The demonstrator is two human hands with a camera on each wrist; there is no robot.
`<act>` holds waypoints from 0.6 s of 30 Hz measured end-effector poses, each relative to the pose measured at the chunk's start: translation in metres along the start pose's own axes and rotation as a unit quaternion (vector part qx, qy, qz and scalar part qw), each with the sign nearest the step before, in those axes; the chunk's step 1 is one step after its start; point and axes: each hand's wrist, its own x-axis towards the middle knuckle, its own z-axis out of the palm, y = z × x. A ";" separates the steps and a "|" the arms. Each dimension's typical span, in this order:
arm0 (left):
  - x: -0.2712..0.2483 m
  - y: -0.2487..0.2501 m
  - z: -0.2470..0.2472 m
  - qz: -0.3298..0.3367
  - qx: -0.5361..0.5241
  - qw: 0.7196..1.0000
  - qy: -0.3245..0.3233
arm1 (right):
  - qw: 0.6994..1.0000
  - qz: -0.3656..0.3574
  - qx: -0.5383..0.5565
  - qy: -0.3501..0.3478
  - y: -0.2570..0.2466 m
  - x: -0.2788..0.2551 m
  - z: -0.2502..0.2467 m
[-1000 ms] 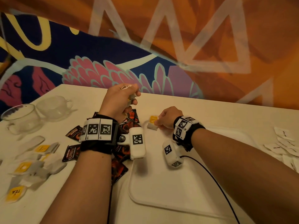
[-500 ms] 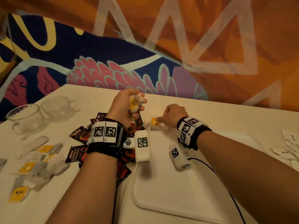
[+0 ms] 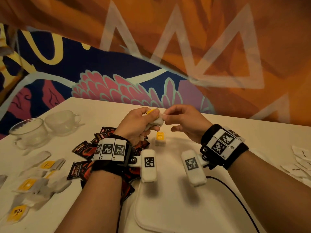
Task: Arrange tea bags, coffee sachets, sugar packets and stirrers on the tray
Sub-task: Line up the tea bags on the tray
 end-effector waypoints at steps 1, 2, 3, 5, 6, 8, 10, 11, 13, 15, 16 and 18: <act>0.000 0.000 0.001 0.001 0.003 1.000 0.008 | 1.000 0.006 0.018 0.003 0.001 0.000 -0.001; -0.001 0.001 0.002 0.001 0.007 1.000 0.016 | 0.999 0.007 0.030 0.009 0.001 0.000 -0.001; -0.001 0.002 0.002 0.002 0.010 1.000 0.023 | 0.999 0.005 0.037 0.020 0.002 -0.001 -0.002; -0.002 0.002 0.002 0.008 0.004 1.000 0.026 | 0.998 0.000 0.043 0.047 0.003 -0.002 -0.002; -0.002 0.003 0.002 0.011 0.001 1.000 0.025 | 0.997 -0.001 0.046 0.056 0.003 -0.003 -0.003; -0.002 0.002 0.001 0.018 0.010 1.000 0.024 | 0.997 0.002 0.051 0.050 0.003 -0.005 -0.005; -0.002 0.002 0.001 0.020 0.030 0.999 0.017 | 1.000 0.010 0.017 0.021 0.004 -0.007 -0.007; -0.002 0.002 0.002 0.019 0.037 0.999 0.010 | 1.000 0.009 -0.012 0.005 0.004 -0.007 -0.006; -0.003 0.002 0.003 0.021 0.035 0.999 0.003 | 0.999 -0.004 -0.043 -0.004 0.005 -0.009 -0.005; -0.003 0.002 0.002 0.026 0.020 0.999 0.014 | 0.999 -0.010 -0.031 0.025 0.007 -0.006 -0.004; -0.002 0.002 0.002 0.026 0.019 0.999 0.026 | 0.999 -0.006 -0.012 0.042 0.008 -0.004 -0.004; 0.000 0.000 -0.002 0.023 0.030 0.997 0.064 | 0.997 0.014 0.010 0.071 0.012 0.000 -0.007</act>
